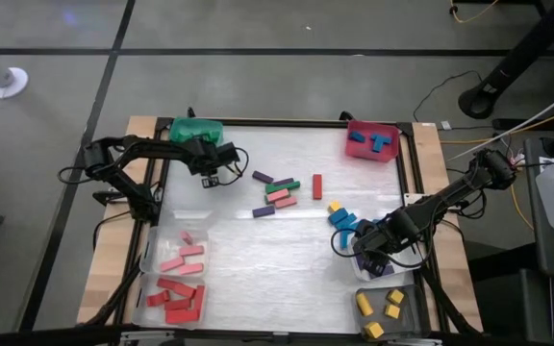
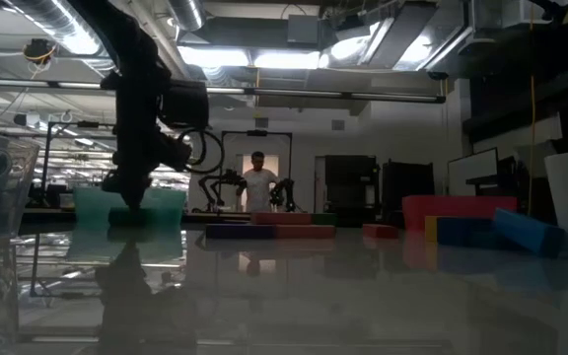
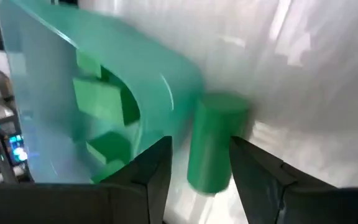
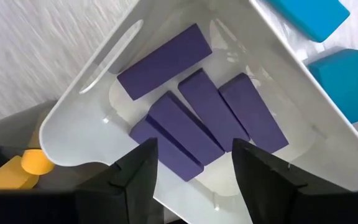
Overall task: Sort blocks
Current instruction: Put the green block into the green bin
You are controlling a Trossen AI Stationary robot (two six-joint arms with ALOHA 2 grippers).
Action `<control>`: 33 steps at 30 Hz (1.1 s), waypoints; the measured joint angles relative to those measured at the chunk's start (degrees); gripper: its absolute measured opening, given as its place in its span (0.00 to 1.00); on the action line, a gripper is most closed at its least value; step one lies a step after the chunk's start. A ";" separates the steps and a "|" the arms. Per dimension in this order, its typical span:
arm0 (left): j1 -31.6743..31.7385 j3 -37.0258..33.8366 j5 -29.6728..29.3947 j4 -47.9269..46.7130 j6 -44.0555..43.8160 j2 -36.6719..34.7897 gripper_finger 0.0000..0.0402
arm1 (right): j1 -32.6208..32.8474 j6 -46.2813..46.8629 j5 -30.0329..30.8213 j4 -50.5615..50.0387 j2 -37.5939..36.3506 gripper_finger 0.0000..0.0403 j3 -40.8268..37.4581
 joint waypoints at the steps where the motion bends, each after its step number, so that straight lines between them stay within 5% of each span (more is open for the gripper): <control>1: 0.23 0.00 0.56 0.74 0.78 0.00 0.37 | 0.02 0.00 0.00 0.00 0.00 0.51 0.00; 9: 5.03 -1.83 11.30 2.22 0.66 0.00 0.37 | 0.00 0.02 0.00 0.02 0.00 0.51 0.00; 21: 5.39 -2.94 11.26 1.97 -0.28 -0.02 0.27 | 0.00 0.05 -1.65 0.02 0.00 0.51 0.00; 33: 3.31 11.75 28.56 -4.15 -5.05 0.09 0.27 | -5.61 0.09 -12.68 0.04 0.00 0.51 0.07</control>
